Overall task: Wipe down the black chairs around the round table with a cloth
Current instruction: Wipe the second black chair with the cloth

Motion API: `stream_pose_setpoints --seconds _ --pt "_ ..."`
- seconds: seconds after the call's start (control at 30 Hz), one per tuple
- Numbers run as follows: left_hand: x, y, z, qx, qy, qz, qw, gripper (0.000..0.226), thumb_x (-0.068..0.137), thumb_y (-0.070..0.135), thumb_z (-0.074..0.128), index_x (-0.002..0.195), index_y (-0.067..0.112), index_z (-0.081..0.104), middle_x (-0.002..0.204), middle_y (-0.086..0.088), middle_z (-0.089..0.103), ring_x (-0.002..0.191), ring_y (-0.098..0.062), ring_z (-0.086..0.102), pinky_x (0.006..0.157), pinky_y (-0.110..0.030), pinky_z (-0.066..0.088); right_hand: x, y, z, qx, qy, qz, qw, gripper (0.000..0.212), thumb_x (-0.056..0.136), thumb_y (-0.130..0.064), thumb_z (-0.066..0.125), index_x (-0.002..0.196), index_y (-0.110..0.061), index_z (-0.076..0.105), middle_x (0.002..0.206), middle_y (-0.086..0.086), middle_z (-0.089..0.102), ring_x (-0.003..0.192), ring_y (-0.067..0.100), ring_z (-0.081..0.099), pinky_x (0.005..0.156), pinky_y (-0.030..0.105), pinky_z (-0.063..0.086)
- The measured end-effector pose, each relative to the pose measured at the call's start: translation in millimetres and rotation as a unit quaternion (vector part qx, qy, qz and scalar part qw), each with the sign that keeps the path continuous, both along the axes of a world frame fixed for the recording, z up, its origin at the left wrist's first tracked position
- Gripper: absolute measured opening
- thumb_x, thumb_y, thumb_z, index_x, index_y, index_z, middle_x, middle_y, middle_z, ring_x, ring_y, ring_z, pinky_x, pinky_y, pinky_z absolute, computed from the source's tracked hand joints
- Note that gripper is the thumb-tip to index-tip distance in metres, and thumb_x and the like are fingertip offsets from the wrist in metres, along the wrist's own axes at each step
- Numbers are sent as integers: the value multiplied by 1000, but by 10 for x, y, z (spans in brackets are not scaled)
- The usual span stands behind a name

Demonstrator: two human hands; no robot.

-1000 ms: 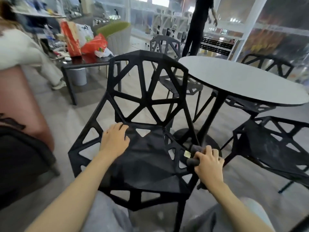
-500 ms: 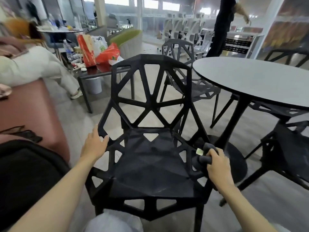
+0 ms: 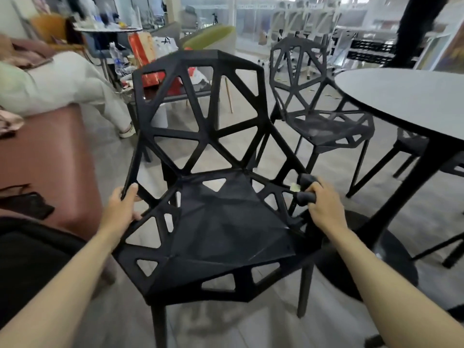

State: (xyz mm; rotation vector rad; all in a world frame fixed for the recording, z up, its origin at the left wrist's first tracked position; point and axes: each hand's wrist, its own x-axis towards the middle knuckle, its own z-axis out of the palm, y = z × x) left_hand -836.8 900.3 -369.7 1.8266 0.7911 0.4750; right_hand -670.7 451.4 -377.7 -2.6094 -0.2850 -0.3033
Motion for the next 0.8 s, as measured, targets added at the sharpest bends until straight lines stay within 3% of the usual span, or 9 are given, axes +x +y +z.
stream_pose_setpoints --seconds 0.07,0.13,0.2,0.27,0.33,0.43,0.57,0.7,0.8 --pt "29 47 -27 13 11 20 1000 45 109 54 38 125 17 59 106 5 69 53 -26 55 74 -40 49 -24 -4 -18 -11 -1 20 1000 31 73 3 62 87 -24 54 144 8 50 134 35 43 103 52 44" --pt "38 52 -21 4 10 29 1000 50 109 54 34 131 16 59 110 2 72 50 -25 49 71 -38 46 -259 -33 -100 13 6 26 1000 34 76 3 61 92 -27 57 159 -3 36 152 30 24 119 59 27" --pt "39 23 8 -16 11 42 999 49 109 49 34 136 16 57 115 -2 74 50 -26 47 68 -37 44 -654 -20 -268 63 30 15 997 38 81 4 58 102 -29 59 164 -14 22 159 17 1 122 55 0" --pt "-17 -51 60 -31 18 49 998 44 107 41 32 133 16 57 118 -4 73 51 -27 48 69 -37 44 -1073 33 -436 105 45 -1 993 41 85 3 55 106 -32 59 169 -11 18 157 8 -7 121 50 -10" --pt "-129 -181 117 -45 19 49 998 41 104 40 32 125 16 59 119 -6 74 52 -28 51 71 -38 45 -1361 56 -539 169 67 -18 983 41 89 3 53 109 -32 59 170 -9 16 154 2 -10 122 51 -12" --pt "-356 -434 161 -53 17 47 997 40 104 46 35 122 18 56 114 -8 72 56 -27 54 71 -39 47 -1701 149 -513 208 99 -10 973 36 93 -3 55 111 -34 55 170 -10 18 157 8 -4 123 57 -8" --pt "-663 -861 214 -85 24 44 995 48 99 60 36 124 22 50 117 -6 67 64 -26 59 86 -47 52 -2255 430 -400 172 120 42 977 46 91 -12 59 122 -43 43 167 -13 26 157 7 0 125 53 -10" --pt "-888 -1249 253 -111 45 51 991 53 102 56 41 140 18 46 120 -24 67 72 -27 60 77 -40 45 -2698 681 -342 87 120 105 983 26 90 -29 62 113 -39 52 166 -19 22 156 4 -3 125 47 -10" --pt "-977 -1358 299 -141 48 33 988 58 106 48 42 153 17 34 129 -24 62 74 -27 62 69 -37 43 -2799 690 -306 55 110 120 985 23 92 -33 60 114 -38 53 167 -17 21 156 4 -5 126 47 -12"
